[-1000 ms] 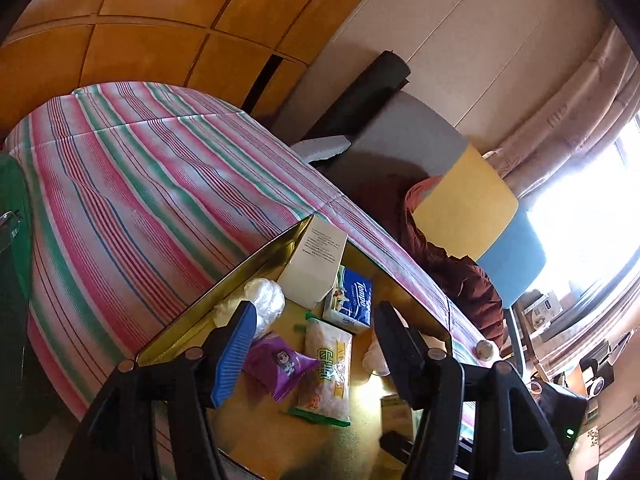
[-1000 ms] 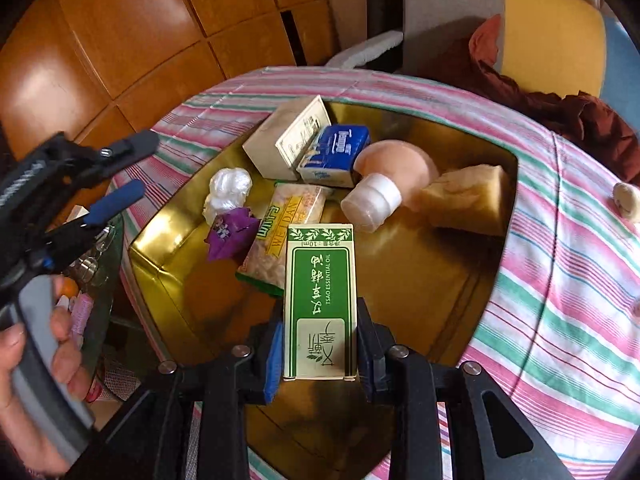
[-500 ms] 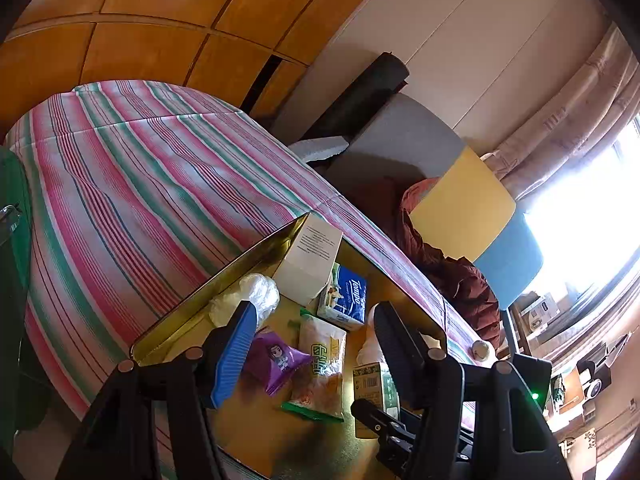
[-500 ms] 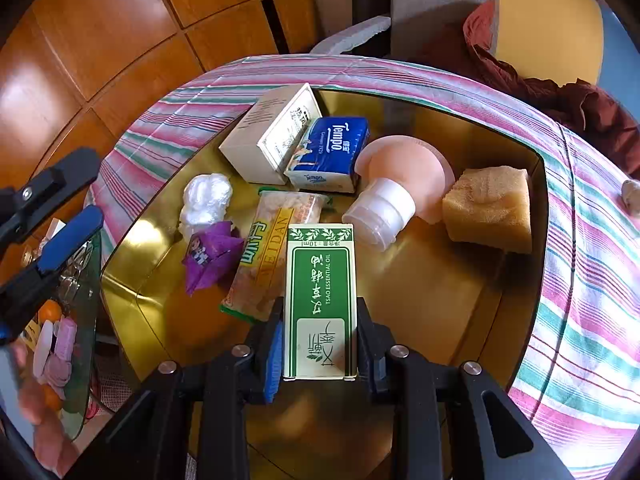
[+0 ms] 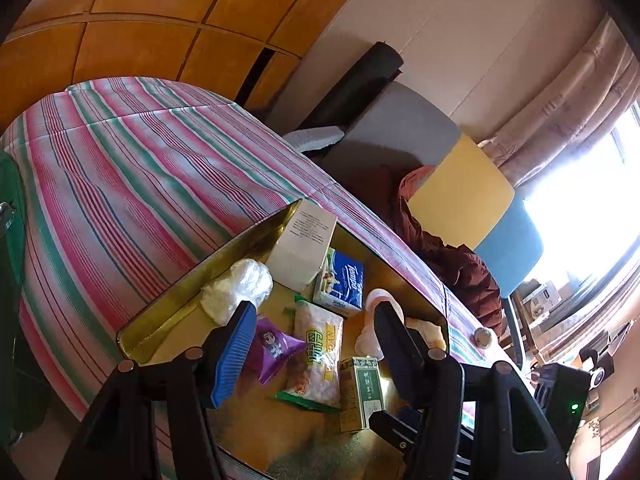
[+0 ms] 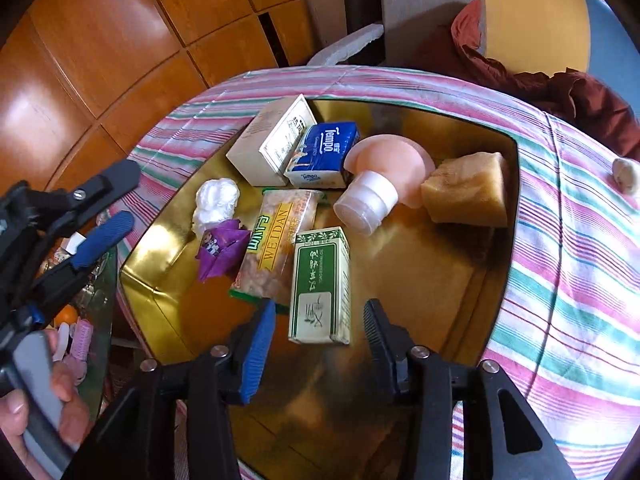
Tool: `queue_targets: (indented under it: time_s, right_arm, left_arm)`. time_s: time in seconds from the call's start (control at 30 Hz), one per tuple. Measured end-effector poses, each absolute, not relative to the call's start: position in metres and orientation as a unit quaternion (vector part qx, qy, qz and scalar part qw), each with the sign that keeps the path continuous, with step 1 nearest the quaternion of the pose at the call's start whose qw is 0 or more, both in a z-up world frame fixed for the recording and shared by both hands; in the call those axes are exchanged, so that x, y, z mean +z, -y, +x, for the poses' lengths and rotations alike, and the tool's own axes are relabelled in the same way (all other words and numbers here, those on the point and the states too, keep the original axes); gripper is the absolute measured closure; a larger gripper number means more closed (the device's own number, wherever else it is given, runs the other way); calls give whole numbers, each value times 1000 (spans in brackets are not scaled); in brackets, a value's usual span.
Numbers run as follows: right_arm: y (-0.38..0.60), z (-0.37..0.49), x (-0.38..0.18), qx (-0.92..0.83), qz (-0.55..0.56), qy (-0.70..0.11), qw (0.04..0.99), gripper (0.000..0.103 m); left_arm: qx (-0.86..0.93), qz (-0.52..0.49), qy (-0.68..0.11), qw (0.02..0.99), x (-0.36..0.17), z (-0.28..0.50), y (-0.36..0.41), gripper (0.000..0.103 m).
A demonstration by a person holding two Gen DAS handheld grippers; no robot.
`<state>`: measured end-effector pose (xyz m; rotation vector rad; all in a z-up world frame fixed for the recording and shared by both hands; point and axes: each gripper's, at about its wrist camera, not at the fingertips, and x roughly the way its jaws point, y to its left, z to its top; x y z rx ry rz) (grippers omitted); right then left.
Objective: Organize objects
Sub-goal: 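Move both tools back toward the yellow sponge and remaining items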
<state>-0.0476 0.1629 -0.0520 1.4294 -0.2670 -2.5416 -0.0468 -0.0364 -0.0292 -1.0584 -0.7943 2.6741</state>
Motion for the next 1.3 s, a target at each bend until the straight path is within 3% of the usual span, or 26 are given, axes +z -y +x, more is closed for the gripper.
queue_targets:
  time_s: [0.43,0.63,0.8,1.3]
  right_arm:
    - [-183,-31,-31,-881,459,88,78,49]
    - [-216,-21,-30,-888,451,91,7,48]
    - [-259,-12,-33,-879,463,107,-46,47]
    - [-425,46,-66,-820,528,139,-171,30]
  left_arm:
    - [898,-358,230,114,-27,-39,9,41]
    - [902,-359,194,144,-23,-32,-14,41]
    - [905,-351,156,184,-15,-23,-35,41]
    - [875,-346,48,335,-7,25,-121,41]
